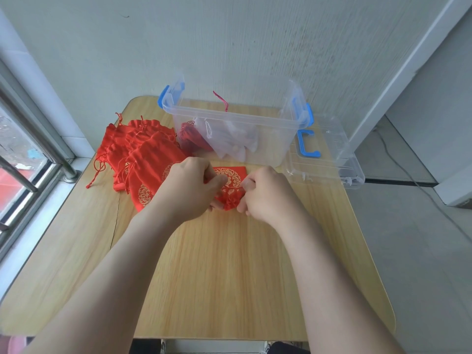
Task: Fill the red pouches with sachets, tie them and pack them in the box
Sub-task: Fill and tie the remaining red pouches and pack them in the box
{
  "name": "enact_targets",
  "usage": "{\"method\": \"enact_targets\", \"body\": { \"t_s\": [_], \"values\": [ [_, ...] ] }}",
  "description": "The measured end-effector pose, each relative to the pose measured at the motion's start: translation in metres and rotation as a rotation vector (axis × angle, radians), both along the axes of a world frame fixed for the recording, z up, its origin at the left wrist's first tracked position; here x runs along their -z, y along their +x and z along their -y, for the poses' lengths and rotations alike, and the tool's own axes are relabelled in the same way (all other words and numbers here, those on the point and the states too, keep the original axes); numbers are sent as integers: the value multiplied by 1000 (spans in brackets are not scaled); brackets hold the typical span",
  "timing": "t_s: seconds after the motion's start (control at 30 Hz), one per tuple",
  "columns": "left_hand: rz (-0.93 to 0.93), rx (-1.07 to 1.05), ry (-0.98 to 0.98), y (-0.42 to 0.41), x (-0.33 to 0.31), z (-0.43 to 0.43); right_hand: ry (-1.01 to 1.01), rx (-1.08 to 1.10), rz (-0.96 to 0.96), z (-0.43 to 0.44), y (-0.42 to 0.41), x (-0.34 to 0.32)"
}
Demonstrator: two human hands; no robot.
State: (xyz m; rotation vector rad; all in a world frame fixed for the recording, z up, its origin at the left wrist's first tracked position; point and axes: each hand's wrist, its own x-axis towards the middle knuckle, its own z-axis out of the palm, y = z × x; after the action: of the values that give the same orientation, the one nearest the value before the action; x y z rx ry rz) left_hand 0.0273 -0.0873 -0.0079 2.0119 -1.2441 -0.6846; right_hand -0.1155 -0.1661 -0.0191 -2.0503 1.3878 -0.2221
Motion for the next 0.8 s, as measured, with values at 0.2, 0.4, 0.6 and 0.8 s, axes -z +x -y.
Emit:
{"method": "enact_targets", "body": {
  "t_s": [0.2, 0.4, 0.6, 0.8],
  "values": [
    [115, -41, 115, 8, 10, 0, 36, 30, -74, 2, -2, 0],
    [101, -21, 302, 8, 11, 3, 39, 33, -130, 0, -4, -4],
    [130, 72, 328, 8, 11, 2, 42, -21, -162, -1, -6, -9],
    [142, 86, 303, 2, 8, 3, 101, -28, -110, 1, -6, -11]
  ]
}}
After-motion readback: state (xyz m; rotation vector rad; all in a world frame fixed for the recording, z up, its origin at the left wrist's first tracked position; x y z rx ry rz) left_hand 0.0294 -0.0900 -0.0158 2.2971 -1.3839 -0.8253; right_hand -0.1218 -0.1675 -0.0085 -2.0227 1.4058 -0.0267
